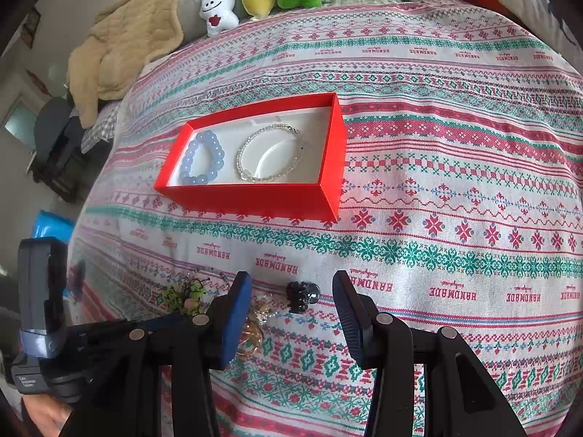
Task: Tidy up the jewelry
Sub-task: 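Return the left tool to the pile and grasp the thin dark-beaded bracelet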
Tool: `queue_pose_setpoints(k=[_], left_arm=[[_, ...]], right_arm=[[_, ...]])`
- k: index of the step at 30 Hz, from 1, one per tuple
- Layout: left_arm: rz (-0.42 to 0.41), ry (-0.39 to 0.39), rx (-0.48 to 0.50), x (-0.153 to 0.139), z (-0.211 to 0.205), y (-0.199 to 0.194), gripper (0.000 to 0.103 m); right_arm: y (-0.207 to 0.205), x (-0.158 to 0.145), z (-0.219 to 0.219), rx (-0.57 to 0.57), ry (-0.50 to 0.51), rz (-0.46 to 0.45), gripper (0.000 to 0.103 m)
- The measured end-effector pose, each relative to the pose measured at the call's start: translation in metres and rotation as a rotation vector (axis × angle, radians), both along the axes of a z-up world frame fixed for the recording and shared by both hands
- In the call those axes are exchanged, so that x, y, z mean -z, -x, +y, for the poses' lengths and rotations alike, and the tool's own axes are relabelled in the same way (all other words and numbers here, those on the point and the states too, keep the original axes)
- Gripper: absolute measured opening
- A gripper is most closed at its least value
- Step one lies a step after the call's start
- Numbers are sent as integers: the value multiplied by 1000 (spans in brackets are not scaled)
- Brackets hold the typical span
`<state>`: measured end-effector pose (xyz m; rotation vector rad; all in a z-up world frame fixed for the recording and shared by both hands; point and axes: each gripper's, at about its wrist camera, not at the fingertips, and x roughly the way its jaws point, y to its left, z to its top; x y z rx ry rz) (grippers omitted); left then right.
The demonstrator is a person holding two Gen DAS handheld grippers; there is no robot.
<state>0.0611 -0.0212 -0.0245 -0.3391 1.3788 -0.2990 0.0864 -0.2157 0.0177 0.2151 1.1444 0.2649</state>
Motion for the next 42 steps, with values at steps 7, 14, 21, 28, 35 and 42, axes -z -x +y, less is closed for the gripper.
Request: queue_pose_setpoints(k=[7,14,21,28,35,42], left_arm=[[24,79,-43,1,10,-2,23],[23,135,-67,-4,7,-3,23],[24,148,-97,-2,9,-9,23],[-34,167,-83,-15,7,-19,23],[-14,68,-107,-11,18,-32,23],[-39,0,-102,-14,21,-46,23]], right_arm=[[-2,4,2,-3,4,14,47],[-2,5,1,-3,2,15,47],[-2,4,-2,6,-3,15,47],[-1,2,-2,7,-6,13,47],[-3,5,-6,15,-18,29,47],[-4,11,-2,-1,-17,52,47]])
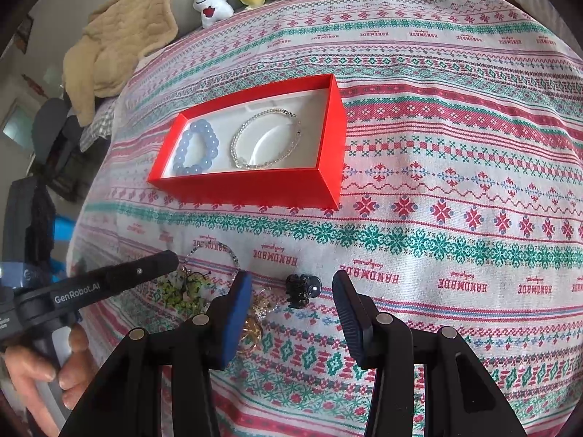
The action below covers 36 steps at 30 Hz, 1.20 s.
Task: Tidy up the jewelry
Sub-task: 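Return the left tool to the pile and grasp the thin dark-beaded bracelet, then lift the dark-beaded bracelet with the left tool while the right tool grasps the black hair clip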
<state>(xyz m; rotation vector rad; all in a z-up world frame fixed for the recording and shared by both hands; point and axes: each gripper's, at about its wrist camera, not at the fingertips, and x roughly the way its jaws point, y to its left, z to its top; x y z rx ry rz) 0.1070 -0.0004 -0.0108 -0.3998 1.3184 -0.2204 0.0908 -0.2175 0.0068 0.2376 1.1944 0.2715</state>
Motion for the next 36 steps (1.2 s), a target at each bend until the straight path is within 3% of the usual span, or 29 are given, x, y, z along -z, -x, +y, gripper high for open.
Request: queue_pose_setpoints(k=[7,13,15,16,25,36], left_arm=[[-50,-133,98,2,-22,-17,23],[-45,-188,177,16,-43,-21,23],[-62,-217,178,14,-51,-22,6],[-72,-220,167,12,-51,-22,4],[-166,-111,145,-28,-46,-7,4],[-267,-1,108,-61,-10,9,4]], right_arm=[[-1,3,0,10,4,6,47],[-4,6,-1,8,6,17,47],[-4,7,-1,9,1,21,47],[-4,7,-1,10,0,22,47],[-4,8,-7,17,11,18,47],[-9,21,12,-10,68,35,47]])
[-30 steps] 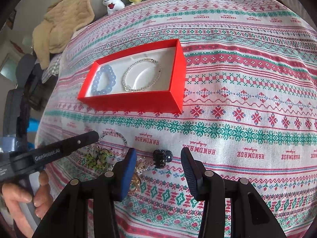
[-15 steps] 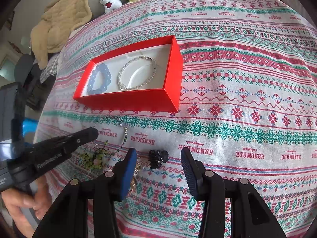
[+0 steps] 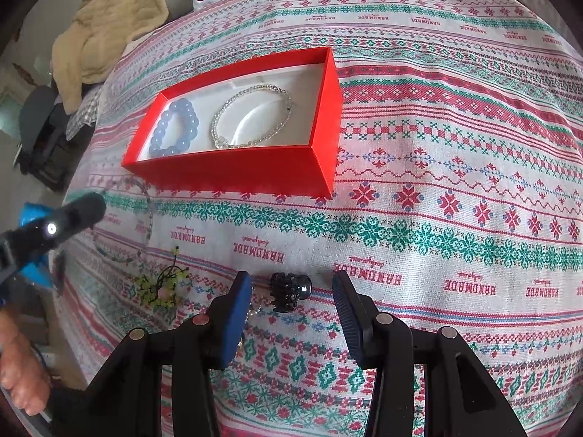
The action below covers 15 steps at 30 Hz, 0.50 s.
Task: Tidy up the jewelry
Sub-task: 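Lift the dark-beaded bracelet with the left tool while the right tool grasps the black hair clip, then lower the dark-beaded bracelet into the box with the left tool while the right tool carries the clip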
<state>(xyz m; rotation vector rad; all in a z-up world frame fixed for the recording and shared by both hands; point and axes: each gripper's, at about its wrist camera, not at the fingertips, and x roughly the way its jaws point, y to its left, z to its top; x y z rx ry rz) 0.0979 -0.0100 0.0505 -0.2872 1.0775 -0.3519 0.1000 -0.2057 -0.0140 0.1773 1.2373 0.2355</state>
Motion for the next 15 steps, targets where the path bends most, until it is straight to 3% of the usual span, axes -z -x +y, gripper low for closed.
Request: queue_pose_setpoints(k=[4,7,15], left_arm=[[-20,32,4,-8,7,6,4],[-31,21,7,-10,3,6,4],[-69,-17,8,-14,-2,5,4]], right_arm=[[-3,6,8,-13,36,1,47],[-3,5,14,-27,35,-17,26],[9,-18,30,-65,72,-120,25]])
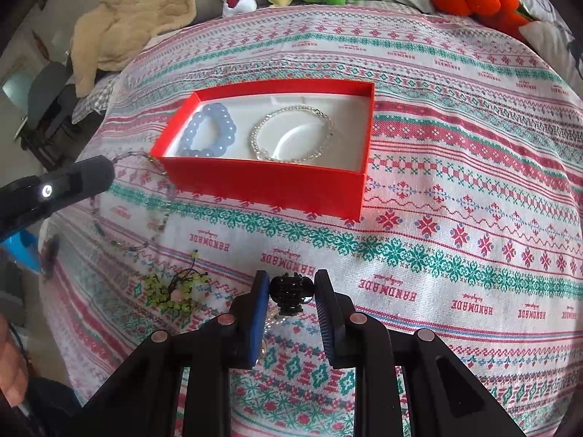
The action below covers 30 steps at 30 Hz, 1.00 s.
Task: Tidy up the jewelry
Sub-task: 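Lower the dark-beaded bracelet into the box with the left tool while the right tool carries the clip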
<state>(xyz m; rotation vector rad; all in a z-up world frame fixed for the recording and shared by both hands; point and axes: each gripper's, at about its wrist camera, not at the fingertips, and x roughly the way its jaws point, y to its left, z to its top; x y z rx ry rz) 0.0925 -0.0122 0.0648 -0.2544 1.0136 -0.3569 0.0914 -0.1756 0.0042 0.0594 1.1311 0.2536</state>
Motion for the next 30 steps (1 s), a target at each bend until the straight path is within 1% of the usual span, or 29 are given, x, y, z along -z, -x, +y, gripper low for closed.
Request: queue_pose_setpoints(k=[7,13,16,20,23,30], left_arm=[[-23,-25,0,-3,-1,0,4],[-61,-62,-2,-8,-4,-1,4],[-89,-100,-10,-11,-7,-1,4],[-119,-128,-14,-15,-10,-3,4],[-143,-159,-18,-17,-13,-5,4],[-165,-155,-21,-21,-15,-14,4]], right_arm=[[3,-3,4,-4,-5,-12,25],[7,-15,-5,7,-8,-60,25],[8,-20,-5,10,8,-90,25],[8,-26,-8,18,-6,-111,26],[8,-31,-10,27,3,-142,26],[5,-45,-14,46,-8,-203,26]])
